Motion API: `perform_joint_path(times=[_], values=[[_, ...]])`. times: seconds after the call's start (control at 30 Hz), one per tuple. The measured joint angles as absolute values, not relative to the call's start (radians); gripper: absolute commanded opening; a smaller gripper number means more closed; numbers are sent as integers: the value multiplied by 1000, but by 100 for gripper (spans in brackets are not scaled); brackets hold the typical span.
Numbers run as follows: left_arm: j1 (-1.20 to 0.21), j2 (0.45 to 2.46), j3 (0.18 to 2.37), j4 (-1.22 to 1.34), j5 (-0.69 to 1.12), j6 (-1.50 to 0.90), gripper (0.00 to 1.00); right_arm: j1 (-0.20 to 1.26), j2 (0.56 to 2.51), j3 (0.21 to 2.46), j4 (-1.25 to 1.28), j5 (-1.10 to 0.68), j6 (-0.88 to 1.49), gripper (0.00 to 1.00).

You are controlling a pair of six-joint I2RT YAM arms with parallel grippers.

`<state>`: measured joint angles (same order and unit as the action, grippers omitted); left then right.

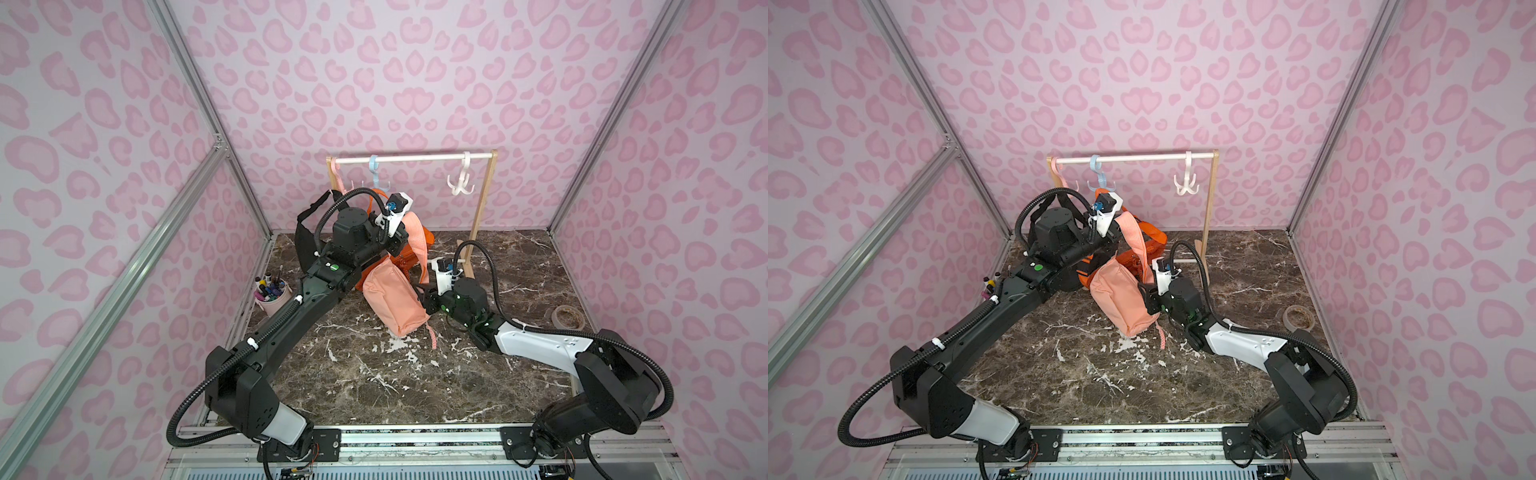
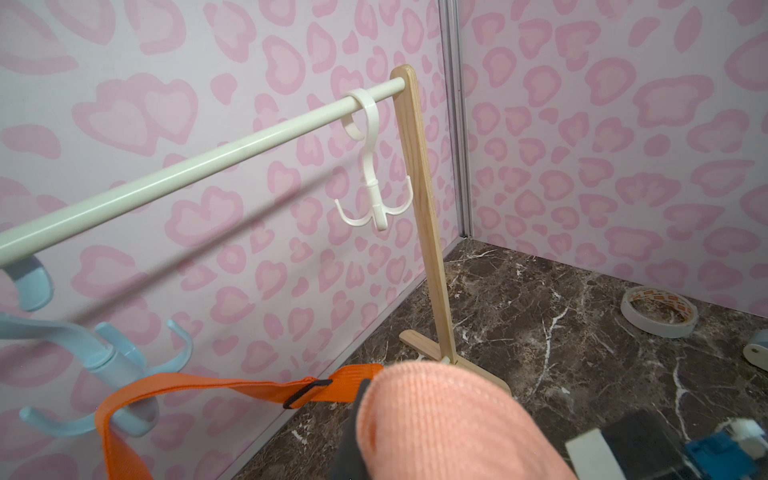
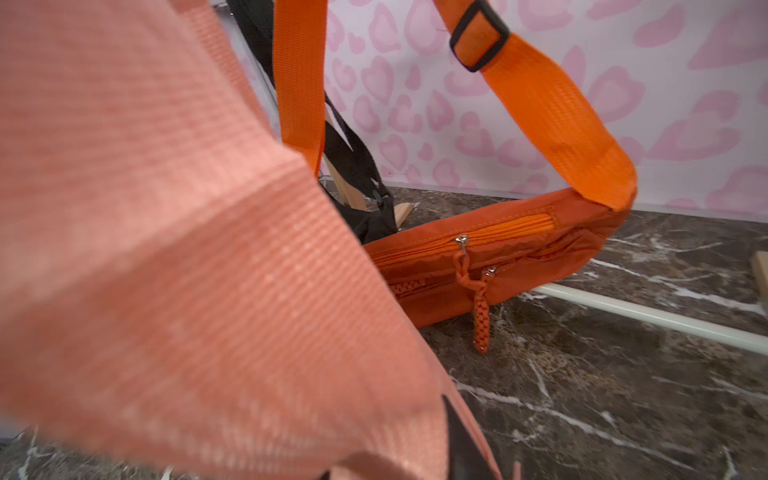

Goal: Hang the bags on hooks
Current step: Hang the bag on the hook.

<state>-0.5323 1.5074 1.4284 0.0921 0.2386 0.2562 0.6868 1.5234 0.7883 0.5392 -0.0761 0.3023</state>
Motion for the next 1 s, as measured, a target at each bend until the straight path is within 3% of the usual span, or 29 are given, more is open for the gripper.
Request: perform_joint_path(times=[0.03,0.37,0.57,1.0], values=[[-532,1503,1428,89,239,256,3,685,1518,788,532,-57,301,0],[-534,1478,1414,102,181,257,3,621,1336,823,345,89,250,0],[-534,1566,1499,109,64,255,3,499,1240,1005,152,104,211,0],[-536,1904,1892,32,-72,221,3,305,1428,1394,-144,32,175,0]])
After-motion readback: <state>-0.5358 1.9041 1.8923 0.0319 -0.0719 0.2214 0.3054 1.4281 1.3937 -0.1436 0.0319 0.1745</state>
